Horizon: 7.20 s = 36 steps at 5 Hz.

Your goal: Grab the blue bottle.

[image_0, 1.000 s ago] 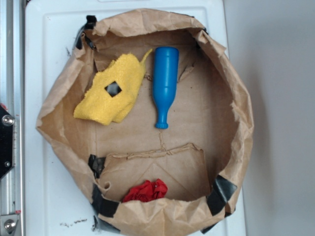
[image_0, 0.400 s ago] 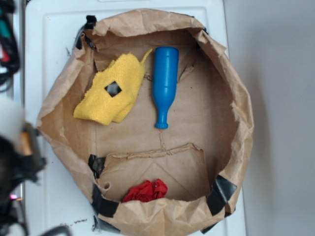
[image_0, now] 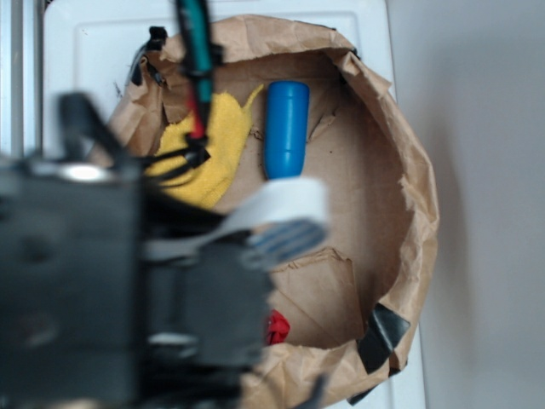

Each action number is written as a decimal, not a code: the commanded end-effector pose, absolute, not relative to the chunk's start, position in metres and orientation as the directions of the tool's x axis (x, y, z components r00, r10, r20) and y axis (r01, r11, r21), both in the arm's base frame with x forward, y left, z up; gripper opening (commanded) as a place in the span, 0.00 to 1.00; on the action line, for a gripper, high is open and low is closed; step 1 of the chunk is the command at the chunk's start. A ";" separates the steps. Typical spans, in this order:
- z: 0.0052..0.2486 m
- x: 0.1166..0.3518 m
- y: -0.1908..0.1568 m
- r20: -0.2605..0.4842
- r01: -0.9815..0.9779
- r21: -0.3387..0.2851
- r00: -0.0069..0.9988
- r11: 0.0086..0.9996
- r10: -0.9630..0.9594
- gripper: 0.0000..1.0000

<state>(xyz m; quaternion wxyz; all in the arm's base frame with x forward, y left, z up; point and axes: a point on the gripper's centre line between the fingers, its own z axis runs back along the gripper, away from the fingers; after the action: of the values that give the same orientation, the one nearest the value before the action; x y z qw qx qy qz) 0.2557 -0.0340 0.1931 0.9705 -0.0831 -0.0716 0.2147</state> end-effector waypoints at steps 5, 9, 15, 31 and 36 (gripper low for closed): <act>0.177 0.303 0.007 0.126 -0.536 -0.222 0.813 0.815 0.569 1.00; 0.112 0.325 0.026 0.272 -0.565 -0.161 0.763 0.809 0.587 1.00; 0.118 0.322 0.068 0.243 -0.666 -0.150 0.691 0.731 0.680 1.00; 0.082 0.320 0.044 0.297 -0.692 -0.105 0.664 0.715 0.686 0.00; 0.200 0.273 0.043 0.093 -0.564 -0.138 0.811 0.814 0.578 0.00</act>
<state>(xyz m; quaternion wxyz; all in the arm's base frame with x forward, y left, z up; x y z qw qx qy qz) 0.2692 0.0237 0.1764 0.9554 -0.0479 -0.0284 0.2899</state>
